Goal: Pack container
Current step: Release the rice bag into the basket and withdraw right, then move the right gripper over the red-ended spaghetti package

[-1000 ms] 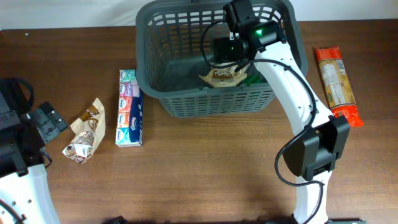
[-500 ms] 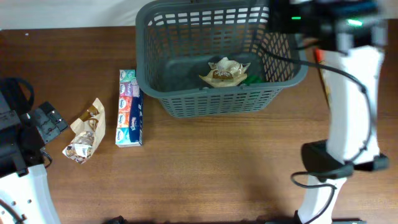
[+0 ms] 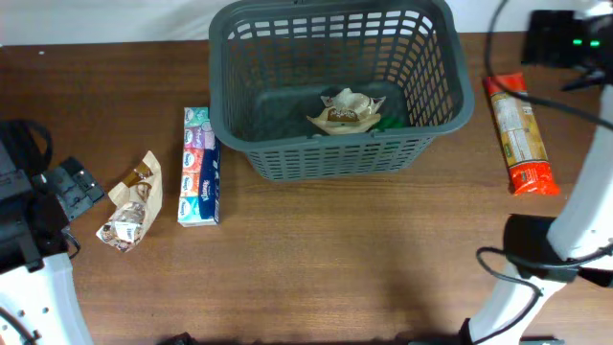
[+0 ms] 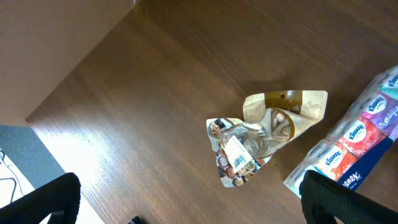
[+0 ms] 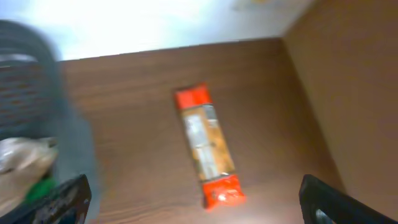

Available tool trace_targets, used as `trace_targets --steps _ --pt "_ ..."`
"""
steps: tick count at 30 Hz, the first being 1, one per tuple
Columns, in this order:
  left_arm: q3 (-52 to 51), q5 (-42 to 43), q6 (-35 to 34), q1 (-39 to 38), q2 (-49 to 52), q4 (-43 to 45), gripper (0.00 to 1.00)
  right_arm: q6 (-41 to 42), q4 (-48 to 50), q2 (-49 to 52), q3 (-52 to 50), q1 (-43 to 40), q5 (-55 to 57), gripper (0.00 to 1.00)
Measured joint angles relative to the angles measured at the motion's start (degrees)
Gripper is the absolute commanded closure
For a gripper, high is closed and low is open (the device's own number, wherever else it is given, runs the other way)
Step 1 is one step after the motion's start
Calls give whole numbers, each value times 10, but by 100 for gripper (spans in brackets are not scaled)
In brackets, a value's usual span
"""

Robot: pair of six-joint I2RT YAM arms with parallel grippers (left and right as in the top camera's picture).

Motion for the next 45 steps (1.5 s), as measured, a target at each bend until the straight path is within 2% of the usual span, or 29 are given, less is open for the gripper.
trace_targets --steps 5,13,30,45 --pt "0 0 0 0 0 0 1 -30 0 5 0 -71 -4 1" --pt "0 0 0 0 0 0 1 -113 1 43 -39 -135 -103 1" --pt "0 0 0 0 0 0 1 -142 111 60 -243 -143 -135 1" --pt "0 0 0 0 0 0 1 -179 191 60 -358 -143 -137 1"
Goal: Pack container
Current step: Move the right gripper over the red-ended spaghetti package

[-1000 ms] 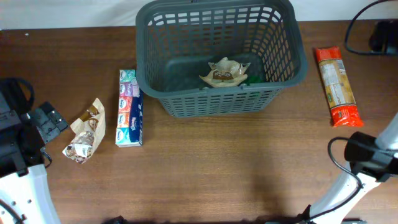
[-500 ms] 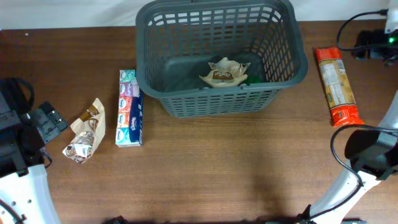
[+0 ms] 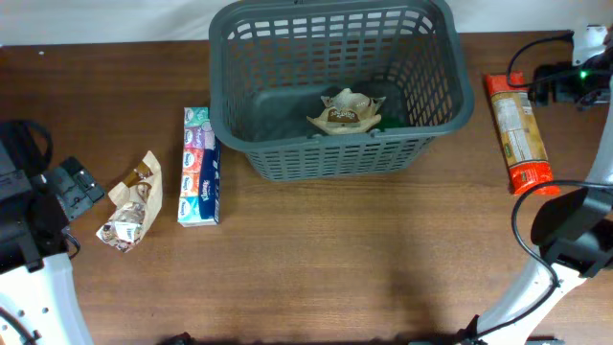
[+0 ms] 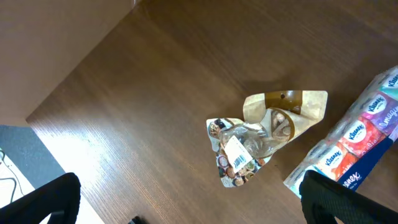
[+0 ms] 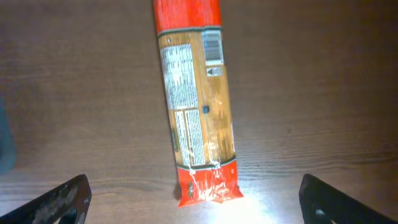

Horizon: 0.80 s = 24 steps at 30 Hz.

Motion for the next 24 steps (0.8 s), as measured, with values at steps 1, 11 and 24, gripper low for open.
trace_targets --steps 1,11,24 --pt "0 0 0 0 0 0 1 -1 5 0 -9 0 0 1" --pt "0 0 0 0 0 0 1 -5 10 0 -30 0 -1 1" --pt "0 0 0 0 0 0 1 -3 49 17 -66 0 -2 1"
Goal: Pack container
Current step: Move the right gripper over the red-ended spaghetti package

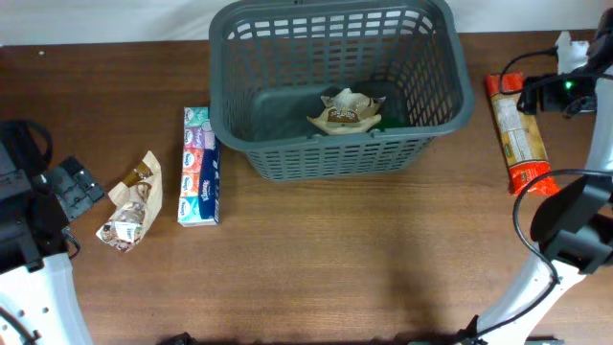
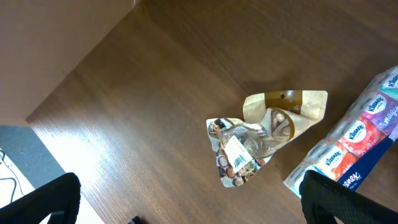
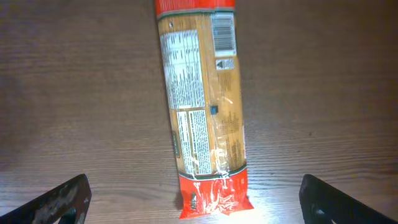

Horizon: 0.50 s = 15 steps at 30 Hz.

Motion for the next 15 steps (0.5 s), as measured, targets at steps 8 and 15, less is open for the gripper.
trace_targets --steps 8,15 --pt "0 0 0 0 0 0 1 28 -14 43 -3 0 24 1" --pt "0 0 0 0 0 0 1 40 -26 63 -3 0 35 1"
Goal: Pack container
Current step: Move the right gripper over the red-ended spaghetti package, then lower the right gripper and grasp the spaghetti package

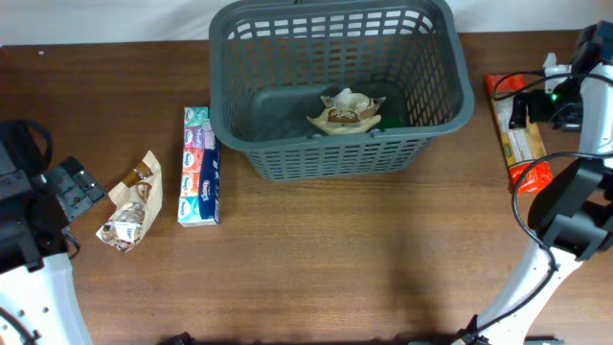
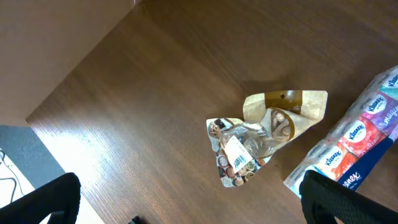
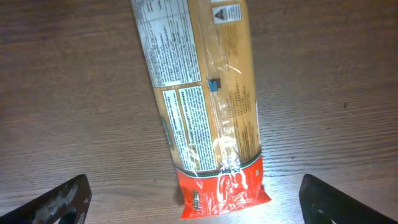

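Observation:
A grey plastic basket (image 1: 436, 67) stands at the back middle of the table and holds a tan snack bag (image 1: 345, 110). Right of it lies a long red and tan pasta packet (image 3: 205, 93), also seen from overhead (image 1: 522, 134). My right gripper (image 3: 196, 202) hangs open right over the packet, fingers wide on either side of its red end. On the left lie a crumpled snack bag (image 2: 264, 140) and a tissue multipack (image 1: 199, 165). My left gripper (image 2: 189, 202) stays open above the bag, holding nothing.
The table's left edge (image 2: 37, 118) runs close to the left arm, with grey floor beyond. The right arm's cable (image 1: 522, 206) loops over the table near the packet. Bare wood fills the front of the table (image 1: 335, 259).
My right gripper has moved nearer to the pasta packet, which now looks larger between the fingers, its red end closer to them. The left arm and all objects have stayed put.
At first my right gripper was high at the back right, seeing the basket's side and the pasta packet from afar. Then it stood directly above the packet. It has come closer at each moment since, always open. The left gripper stayed open over the crumpled bag.

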Available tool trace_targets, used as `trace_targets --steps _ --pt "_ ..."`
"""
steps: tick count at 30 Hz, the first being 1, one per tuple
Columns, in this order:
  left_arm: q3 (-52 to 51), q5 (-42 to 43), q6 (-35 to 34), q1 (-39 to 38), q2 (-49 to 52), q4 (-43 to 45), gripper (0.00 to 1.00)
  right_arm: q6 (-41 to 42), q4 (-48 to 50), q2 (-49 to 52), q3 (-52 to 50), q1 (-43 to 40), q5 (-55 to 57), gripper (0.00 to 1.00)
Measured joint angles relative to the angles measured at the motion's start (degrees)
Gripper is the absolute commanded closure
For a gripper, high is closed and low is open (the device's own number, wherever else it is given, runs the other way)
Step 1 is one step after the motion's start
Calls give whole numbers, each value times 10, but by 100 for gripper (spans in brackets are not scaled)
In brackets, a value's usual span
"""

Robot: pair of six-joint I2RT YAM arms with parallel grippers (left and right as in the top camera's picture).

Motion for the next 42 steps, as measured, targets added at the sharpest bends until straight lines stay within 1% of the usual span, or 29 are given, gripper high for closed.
trace_targets --steps 8,23,35,42 --pt "0 0 0 0 0 0 1 -2 -1 29 0 0 2 1" --pt "0 0 0 0 0 0 1 -26 7 37 -1 -13 1 1" --pt "0 0 0 0 0 0 1 -30 12 77 -1 -20 0 1" --pt "0 0 0 0 0 0 1 -44 15 82 -1 -20 0 1"
